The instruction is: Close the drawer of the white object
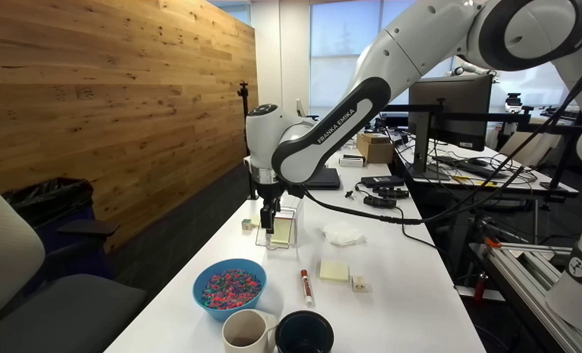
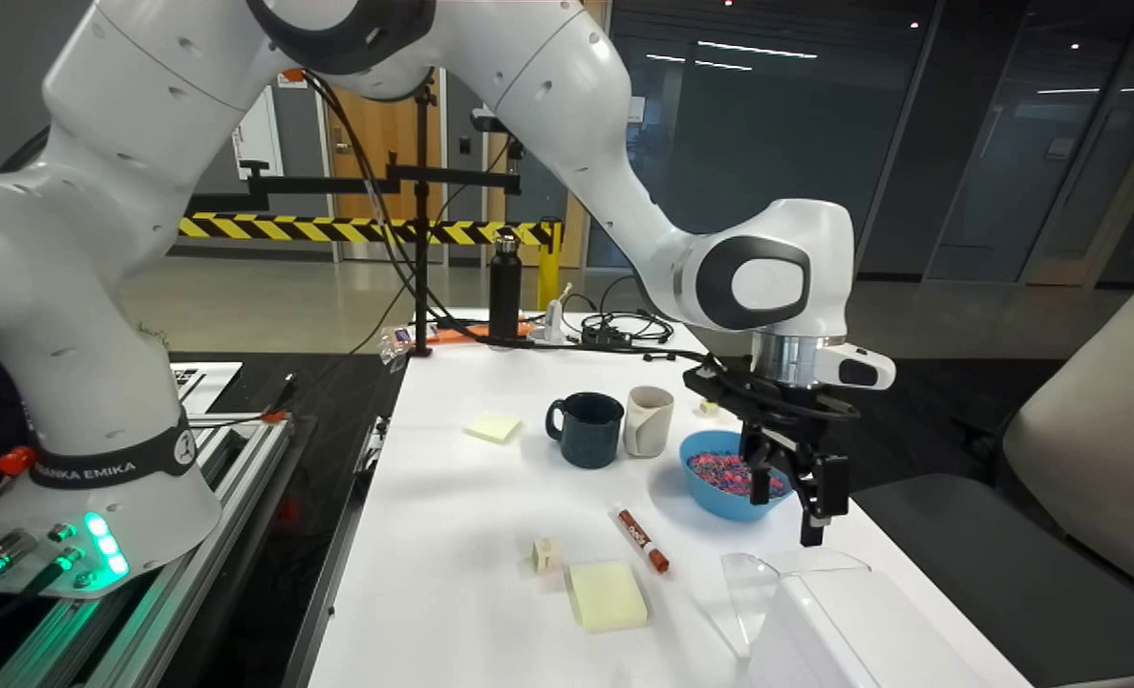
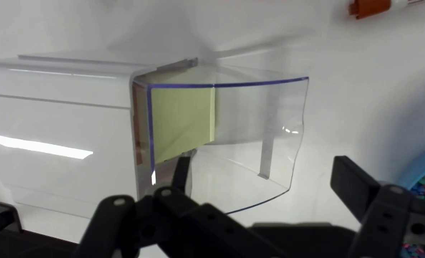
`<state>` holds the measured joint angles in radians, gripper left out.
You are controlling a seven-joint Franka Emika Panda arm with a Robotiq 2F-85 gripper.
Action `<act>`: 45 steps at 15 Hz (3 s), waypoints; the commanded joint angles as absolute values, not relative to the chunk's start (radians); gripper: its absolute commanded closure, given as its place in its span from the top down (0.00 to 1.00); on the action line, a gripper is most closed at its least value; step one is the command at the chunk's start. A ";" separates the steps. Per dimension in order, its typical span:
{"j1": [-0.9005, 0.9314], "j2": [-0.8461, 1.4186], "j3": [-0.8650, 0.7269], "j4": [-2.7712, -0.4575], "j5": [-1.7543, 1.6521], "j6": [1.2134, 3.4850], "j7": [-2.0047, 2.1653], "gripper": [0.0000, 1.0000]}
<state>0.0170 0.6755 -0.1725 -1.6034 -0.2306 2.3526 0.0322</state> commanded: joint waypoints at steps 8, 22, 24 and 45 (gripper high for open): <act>0.060 0.708 -0.196 -1.589 -0.335 2.376 0.104 1.00; 0.074 0.736 -0.202 -1.595 -0.356 2.395 0.118 1.00; 0.078 0.743 -0.205 -1.594 -0.358 2.399 0.121 1.00; 0.107 0.788 -0.240 -1.592 -0.386 2.418 0.149 1.00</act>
